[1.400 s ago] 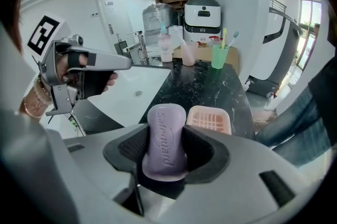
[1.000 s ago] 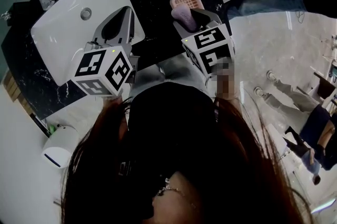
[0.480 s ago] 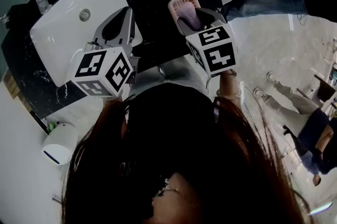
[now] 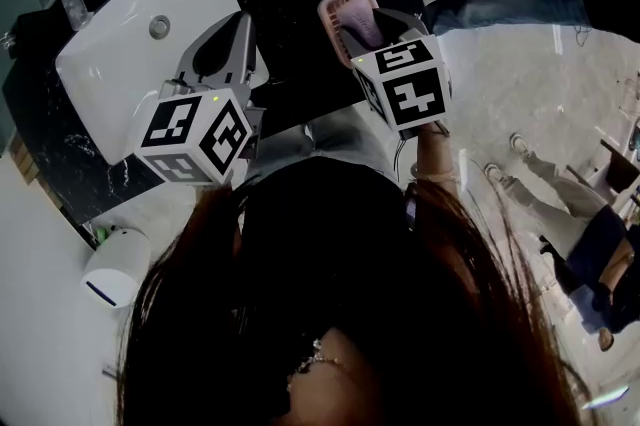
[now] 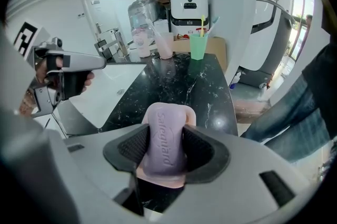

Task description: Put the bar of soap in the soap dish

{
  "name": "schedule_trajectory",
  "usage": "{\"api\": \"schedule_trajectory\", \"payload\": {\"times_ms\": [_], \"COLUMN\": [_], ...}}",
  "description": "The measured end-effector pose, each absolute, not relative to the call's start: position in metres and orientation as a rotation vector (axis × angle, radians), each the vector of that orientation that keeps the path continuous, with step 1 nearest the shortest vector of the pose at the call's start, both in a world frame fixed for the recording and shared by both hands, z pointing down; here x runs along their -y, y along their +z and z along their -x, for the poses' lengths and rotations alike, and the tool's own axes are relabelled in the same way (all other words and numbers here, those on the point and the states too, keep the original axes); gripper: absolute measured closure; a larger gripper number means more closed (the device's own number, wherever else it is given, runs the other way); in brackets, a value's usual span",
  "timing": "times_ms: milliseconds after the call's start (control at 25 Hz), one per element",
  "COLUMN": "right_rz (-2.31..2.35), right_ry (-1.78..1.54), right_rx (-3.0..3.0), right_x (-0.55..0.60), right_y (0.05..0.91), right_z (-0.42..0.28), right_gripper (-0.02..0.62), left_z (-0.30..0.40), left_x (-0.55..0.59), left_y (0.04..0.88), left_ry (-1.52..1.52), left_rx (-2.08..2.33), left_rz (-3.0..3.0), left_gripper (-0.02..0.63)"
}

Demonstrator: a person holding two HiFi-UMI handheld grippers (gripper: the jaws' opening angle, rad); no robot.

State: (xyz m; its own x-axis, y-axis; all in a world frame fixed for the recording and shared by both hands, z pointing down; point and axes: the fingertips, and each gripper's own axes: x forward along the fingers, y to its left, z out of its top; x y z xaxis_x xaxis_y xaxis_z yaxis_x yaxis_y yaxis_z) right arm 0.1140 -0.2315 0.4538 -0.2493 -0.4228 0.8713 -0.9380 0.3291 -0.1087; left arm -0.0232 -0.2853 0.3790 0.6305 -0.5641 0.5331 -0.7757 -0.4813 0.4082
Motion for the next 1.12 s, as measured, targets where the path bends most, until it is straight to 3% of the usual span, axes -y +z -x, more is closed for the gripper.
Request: {"api": "schedule_trajectory", "payload": {"times_ms": [1120], "right_rz": [-1.191], "right_ry": [0.899], "right_rx": [1.825], "right_x": [0.237], "right_y": [0.466], "right_z": [-0.108], "right_gripper": [0.39], "left_z": [0.026], "left_x": [0.288], "left_y": [0.388], "left_ry": [0.471], "left_rx": [1.038], "left_rz": [-2.203], "left_gripper": [0.614]}}
